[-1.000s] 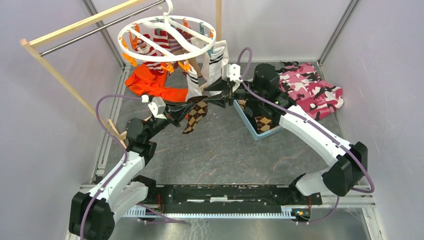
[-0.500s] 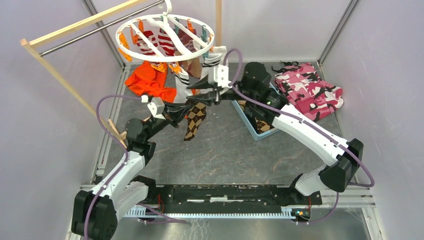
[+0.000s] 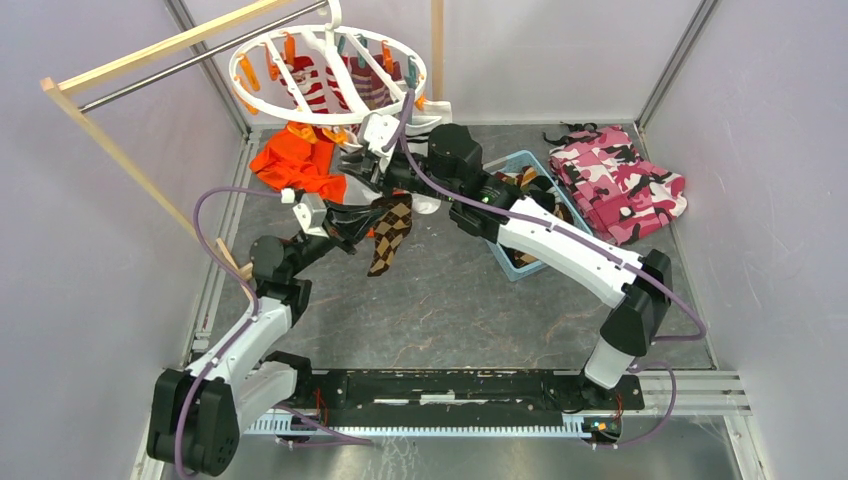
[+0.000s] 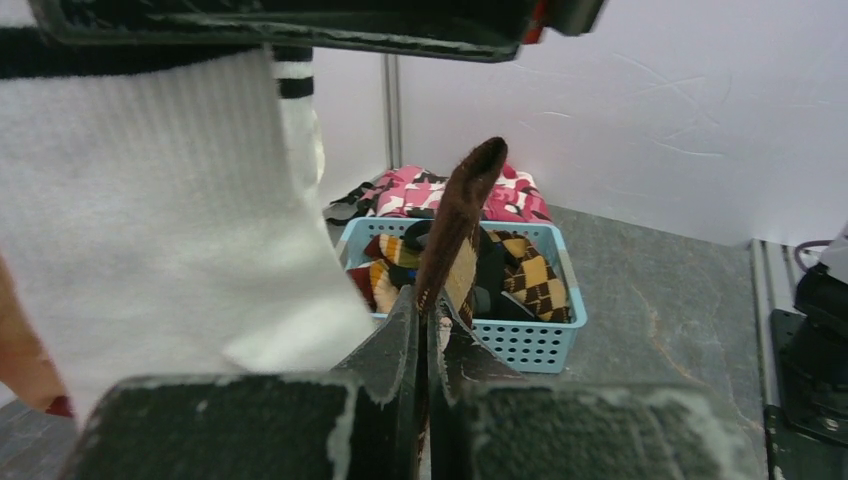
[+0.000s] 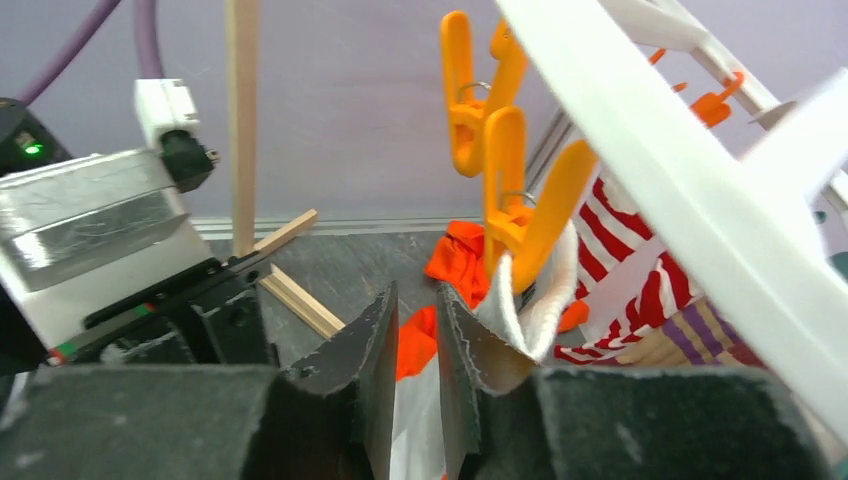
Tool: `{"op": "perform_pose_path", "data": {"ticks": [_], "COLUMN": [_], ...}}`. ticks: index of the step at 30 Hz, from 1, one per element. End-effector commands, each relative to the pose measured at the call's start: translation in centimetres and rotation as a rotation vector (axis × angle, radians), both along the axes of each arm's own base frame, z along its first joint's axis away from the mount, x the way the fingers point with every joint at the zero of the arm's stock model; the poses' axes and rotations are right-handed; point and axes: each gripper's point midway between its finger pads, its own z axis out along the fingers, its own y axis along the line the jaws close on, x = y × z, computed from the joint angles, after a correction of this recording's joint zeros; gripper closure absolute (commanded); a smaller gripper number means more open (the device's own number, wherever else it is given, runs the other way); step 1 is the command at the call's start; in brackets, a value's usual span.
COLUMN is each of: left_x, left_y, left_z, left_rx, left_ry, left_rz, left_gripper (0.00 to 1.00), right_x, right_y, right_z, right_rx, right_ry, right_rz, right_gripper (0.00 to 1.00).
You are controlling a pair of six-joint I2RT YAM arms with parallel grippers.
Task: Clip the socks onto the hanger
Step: Clamp the sock onto the hanger.
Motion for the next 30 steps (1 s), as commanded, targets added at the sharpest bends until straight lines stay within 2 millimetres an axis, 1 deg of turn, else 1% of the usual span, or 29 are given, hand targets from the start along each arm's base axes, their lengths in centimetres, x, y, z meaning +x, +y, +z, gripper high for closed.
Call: {"op": "perform_pose_path", "data": {"ticks": [1, 3, 7, 10, 11, 13, 17, 20, 21, 25, 28, 30], "left_x": [-2.2, -3.1, -4.5, -5.2, -5.4, -5.4, -5.4, -5.2, -5.1, -5.5, -5.7, -5.7], "left_y": [-0.3, -0.6, -0.8, -0.9, -1.0, -1.0, -1.2, -1.5, -1.6, -1.6, -1.6, -1.7], "left_z": [1.4, 1.2, 0.7, 1.1, 1.2, 1.7, 3.6, 5.7, 6.2, 8.5, 9.7, 10.0], "left_rx": [-0.011, 0.010, 0.048, 0.063, 0.067, 0.064, 0.019, -0.030, -0.045, -0.099, -0.103, -0.103], "left_ry": [-0.030, -0.017, 0.014, 0.020, 0.022, 0.019, 0.003, -0.002, 0.000, -0.030, -0.053, -0.055], "left_rz": [-0.082, -0.114, -0.161, -0.191, -0.198, -0.206, -0.232, -0.262, -0.275, -0.305, -0.307, -0.304], "left_gripper": [0.98, 0.98, 0.98, 0.98, 0.98, 0.98, 0.98, 0.98, 0.98, 0.98, 0.98, 0.98], "right_x": [0.8, -0.5, -3.7, -4.9, -5.1, -5.6, -7.2, -8.3, -8.3, -7.4, -6.9, -6.8], "right_y": [-2.2, -3.3, -5.8, -7.9, -8.5, -9.7, -11.5, -12.2, -12.3, -12.2, -11.8, -11.3], "right_z": [3.1, 3.5, 3.3, 3.0, 2.5, 2.2, 1.6, 0.7, 0.5, 0.3, 0.7, 0.9], "right_rx": [0.055, 0.050, 0.017, -0.030, -0.055, -0.093, -0.156, -0.188, -0.194, -0.195, -0.178, -0.172], "right_ry": [-0.061, -0.091, -0.143, -0.141, -0.129, -0.132, -0.118, -0.078, -0.071, -0.041, -0.021, -0.018], "right_rz": [-0.088, 0.000, 0.230, 0.338, 0.361, 0.394, 0.450, 0.471, 0.463, 0.409, 0.382, 0.372], "right_gripper": [0.72, 0.65, 0.48, 0.42, 0.41, 0.38, 0.34, 0.32, 0.32, 0.31, 0.31, 0.33]}}
